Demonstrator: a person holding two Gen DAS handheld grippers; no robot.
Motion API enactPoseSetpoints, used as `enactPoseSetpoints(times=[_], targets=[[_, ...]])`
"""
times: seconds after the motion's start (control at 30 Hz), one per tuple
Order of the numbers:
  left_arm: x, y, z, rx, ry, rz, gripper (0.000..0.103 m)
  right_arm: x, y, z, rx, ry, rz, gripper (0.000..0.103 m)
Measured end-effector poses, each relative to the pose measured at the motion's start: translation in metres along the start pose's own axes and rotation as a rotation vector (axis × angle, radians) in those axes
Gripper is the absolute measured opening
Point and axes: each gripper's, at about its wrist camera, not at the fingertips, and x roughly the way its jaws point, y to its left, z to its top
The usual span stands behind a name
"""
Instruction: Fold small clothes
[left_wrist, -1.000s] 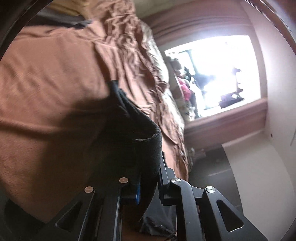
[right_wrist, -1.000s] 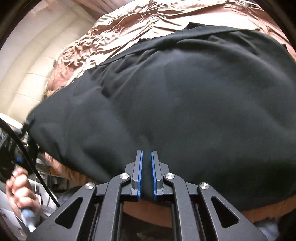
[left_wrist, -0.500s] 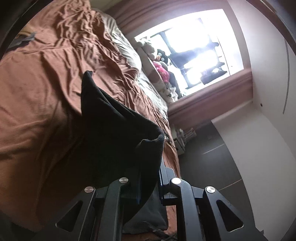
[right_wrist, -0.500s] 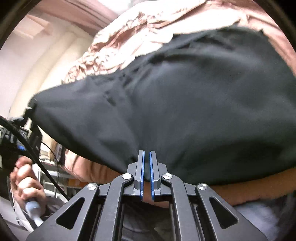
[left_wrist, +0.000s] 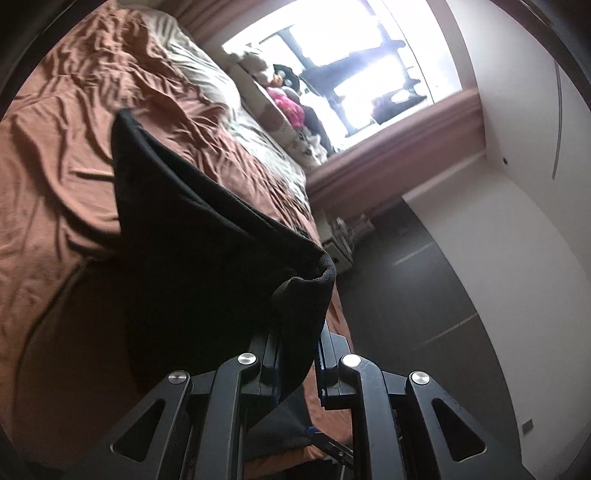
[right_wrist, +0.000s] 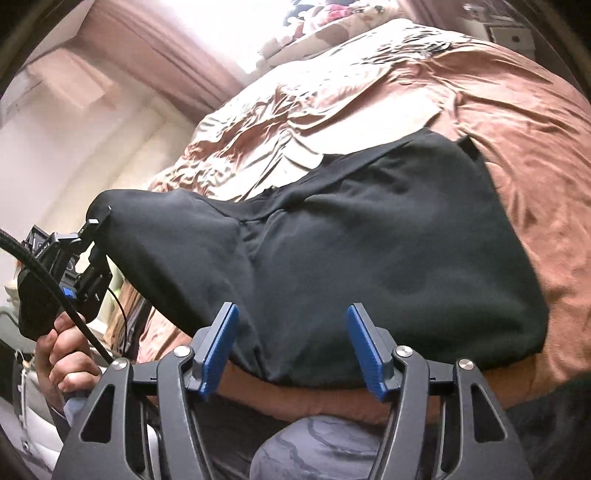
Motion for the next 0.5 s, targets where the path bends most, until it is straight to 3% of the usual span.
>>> enactPoseSetpoints(times=[0.5], targets=[[0.082,-0.04,-0.031,0.092,0.157,0.0,0.014,-0.061,-0.067,-0.022,0.116,-0.056,-0.049,0.059]])
